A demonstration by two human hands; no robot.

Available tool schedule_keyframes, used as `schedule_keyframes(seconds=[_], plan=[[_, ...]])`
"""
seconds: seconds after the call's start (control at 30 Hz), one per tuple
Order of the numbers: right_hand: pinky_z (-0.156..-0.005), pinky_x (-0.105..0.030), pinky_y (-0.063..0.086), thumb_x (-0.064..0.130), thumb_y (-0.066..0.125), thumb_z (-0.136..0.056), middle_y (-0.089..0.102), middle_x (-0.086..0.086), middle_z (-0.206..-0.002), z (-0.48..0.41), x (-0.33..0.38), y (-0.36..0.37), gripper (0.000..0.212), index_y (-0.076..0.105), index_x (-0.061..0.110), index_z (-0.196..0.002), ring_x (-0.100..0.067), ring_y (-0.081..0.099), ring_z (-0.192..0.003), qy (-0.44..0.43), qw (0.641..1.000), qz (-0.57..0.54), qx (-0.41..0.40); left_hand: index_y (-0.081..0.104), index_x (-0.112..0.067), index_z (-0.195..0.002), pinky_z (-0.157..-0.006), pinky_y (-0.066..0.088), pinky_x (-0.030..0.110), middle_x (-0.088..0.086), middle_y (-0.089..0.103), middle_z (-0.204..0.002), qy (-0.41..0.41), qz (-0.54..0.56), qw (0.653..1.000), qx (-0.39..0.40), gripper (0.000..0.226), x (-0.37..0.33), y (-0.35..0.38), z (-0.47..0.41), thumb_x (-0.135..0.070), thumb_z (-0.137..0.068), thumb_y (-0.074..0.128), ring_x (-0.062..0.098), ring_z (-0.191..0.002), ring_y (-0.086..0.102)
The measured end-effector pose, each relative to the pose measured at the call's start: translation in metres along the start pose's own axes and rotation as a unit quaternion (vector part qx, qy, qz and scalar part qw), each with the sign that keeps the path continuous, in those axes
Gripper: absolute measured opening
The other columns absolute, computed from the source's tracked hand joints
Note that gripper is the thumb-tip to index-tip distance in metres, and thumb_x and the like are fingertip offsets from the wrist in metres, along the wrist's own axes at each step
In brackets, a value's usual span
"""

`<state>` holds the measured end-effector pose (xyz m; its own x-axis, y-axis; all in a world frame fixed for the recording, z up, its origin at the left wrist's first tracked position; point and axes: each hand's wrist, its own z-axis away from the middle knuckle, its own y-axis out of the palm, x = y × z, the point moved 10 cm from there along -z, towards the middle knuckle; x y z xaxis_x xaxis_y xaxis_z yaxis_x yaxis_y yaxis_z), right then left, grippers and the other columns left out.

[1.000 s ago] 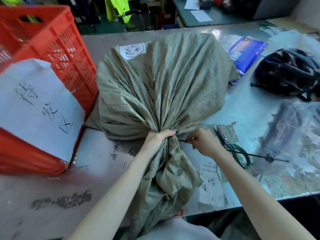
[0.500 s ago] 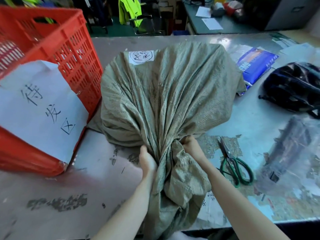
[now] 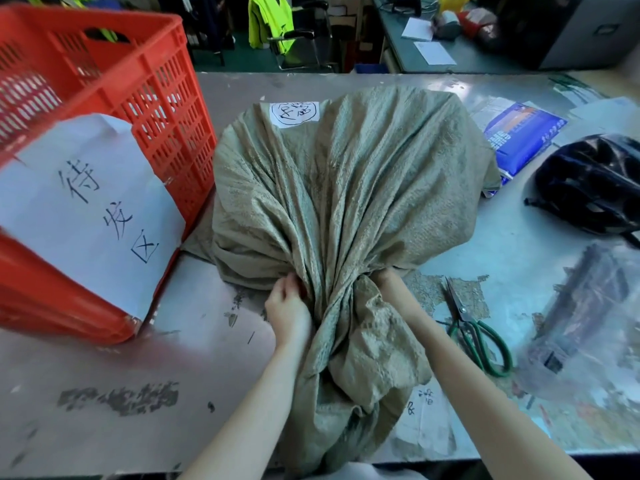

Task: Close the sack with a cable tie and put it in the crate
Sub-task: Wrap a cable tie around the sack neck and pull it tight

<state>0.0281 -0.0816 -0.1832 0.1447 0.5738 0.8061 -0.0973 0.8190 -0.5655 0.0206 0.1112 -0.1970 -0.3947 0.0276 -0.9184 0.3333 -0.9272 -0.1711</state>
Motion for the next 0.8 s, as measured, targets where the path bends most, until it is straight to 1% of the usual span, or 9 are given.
schedule_keyframes(seconds=[0.03, 0.1, 0.17, 0.27, 0.37, 0.47, 0.57, 0.67, 0.8], plan=[[-0.056, -0.035, 0.037, -0.003, 0.059, -0.081, 0.068, -0.028, -0.075, 0.002, -0.001, -0.007, 0.017, 0.061, -0.018, -0.074, -0.044, 0.061, -0.07, -0.001, 0.999, 0.032, -0.006, 0.062, -0.007, -0.118, -0.085, 0.034, 0.02, 0.001, 0.063, -0.109, 0.009, 0.029, 0.999, -0.024, 0.028, -0.002, -0.009, -0.004, -0.015, -0.101, 0.04, 0.015, -0.102, 0.051], [-0.055, -0.024, 0.042, -0.005, 0.058, -0.083, 0.07, -0.011, -0.079, 0.011, -0.001, -0.027, 0.013, 0.07, -0.008, -0.082, -0.027, 0.06, -0.066, 0.007, 0.995, 0.098, -0.011, 0.064, -0.017, -0.089, -0.065, 0.044, 0.024, -0.002, 0.061, -0.081, 0.012, 0.127, 0.99, -0.055, 0.026, -0.005, -0.027, -0.016, -0.015, -0.101, 0.041, 0.016, -0.075, 0.054], [-0.063, -0.021, 0.044, 0.004, 0.061, -0.086, 0.073, -0.004, -0.086, 0.021, -0.006, -0.05, 0.015, 0.075, 0.004, -0.092, -0.019, 0.062, -0.073, 0.016, 0.987, 0.155, -0.025, 0.06, -0.017, -0.081, -0.051, 0.043, 0.02, 0.002, 0.06, -0.076, 0.016, 0.208, 0.976, -0.065, 0.029, -0.012, -0.044, -0.031, -0.014, -0.101, 0.04, 0.01, -0.061, 0.052], [-0.072, -0.035, 0.047, 0.01, 0.067, -0.084, 0.075, -0.011, -0.084, 0.031, -0.015, -0.093, 0.01, 0.076, 0.01, -0.086, -0.03, 0.065, -0.08, 0.03, 0.976, 0.188, -0.108, 0.061, -0.013, -0.083, -0.058, 0.044, 0.017, 0.005, 0.068, -0.084, 0.064, 0.274, 0.959, -0.036, 0.028, -0.038, -0.058, -0.046, -0.011, -0.101, 0.039, 0.005, -0.06, 0.055], [-0.062, -0.031, 0.039, 0.01, 0.07, -0.081, 0.068, -0.011, -0.067, 0.04, -0.008, -0.12, 0.006, 0.074, 0.009, -0.076, -0.025, 0.059, -0.067, 0.024, 0.977, 0.11, -0.178, 0.063, -0.009, -0.087, -0.065, 0.049, 0.018, 0.0, 0.072, -0.079, 0.139, 0.287, 0.947, 0.043, 0.023, -0.073, -0.049, -0.039, -0.01, -0.1, 0.044, 0.007, -0.067, 0.06], [-0.06, -0.026, 0.045, 0.006, 0.07, -0.08, 0.063, -0.004, -0.058, 0.047, 0.002, -0.127, 0.011, 0.069, 0.009, -0.069, -0.014, 0.055, -0.057, 0.001, 0.967, -0.147, -0.208, 0.067, -0.01, -0.085, -0.068, 0.05, 0.02, -0.001, 0.071, -0.079, 0.208, 0.257, 0.937, 0.111, 0.02, -0.101, -0.036, -0.022, -0.009, -0.097, 0.05, 0.01, -0.071, 0.061], [-0.066, -0.022, 0.051, 0.002, 0.068, -0.08, 0.068, 0.004, -0.059, 0.044, 0.02, -0.123, 0.018, 0.073, 0.016, -0.071, -0.011, 0.061, -0.06, -0.046, 0.936, -0.29, -0.194, 0.069, -0.018, -0.079, -0.071, 0.046, 0.018, -0.009, 0.072, -0.076, 0.299, 0.132, 0.937, 0.12, 0.021, -0.128, -0.029, -0.004, -0.013, -0.095, 0.055, 0.005, -0.073, 0.059], [-0.066, -0.022, 0.05, 0.001, 0.067, -0.08, 0.07, 0.004, -0.064, 0.04, 0.045, -0.124, 0.019, 0.073, 0.018, -0.075, -0.012, 0.063, -0.062, -0.097, 0.933, -0.283, -0.202, 0.067, -0.023, -0.081, -0.083, 0.044, 0.014, -0.013, 0.072, -0.081, 0.389, 0.051, 0.902, 0.178, 0.02, -0.155, -0.006, 0.019, -0.014, -0.094, 0.054, 0.001, -0.087, 0.065], [-0.067, -0.026, 0.043, 0.014, 0.068, -0.081, 0.069, -0.005, -0.082, 0.03, 0.089, -0.129, 0.003, 0.071, 0.014, -0.081, -0.02, 0.058, -0.072, -0.173, 0.946, -0.108, -0.252, 0.056, -0.014, -0.085, -0.084, 0.05, 0.023, -0.002, 0.073, -0.093, 0.426, -0.012, 0.852, 0.303, 0.018, -0.168, 0.047, 0.042, -0.012, -0.099, 0.045, 0.016, -0.088, 0.07]])
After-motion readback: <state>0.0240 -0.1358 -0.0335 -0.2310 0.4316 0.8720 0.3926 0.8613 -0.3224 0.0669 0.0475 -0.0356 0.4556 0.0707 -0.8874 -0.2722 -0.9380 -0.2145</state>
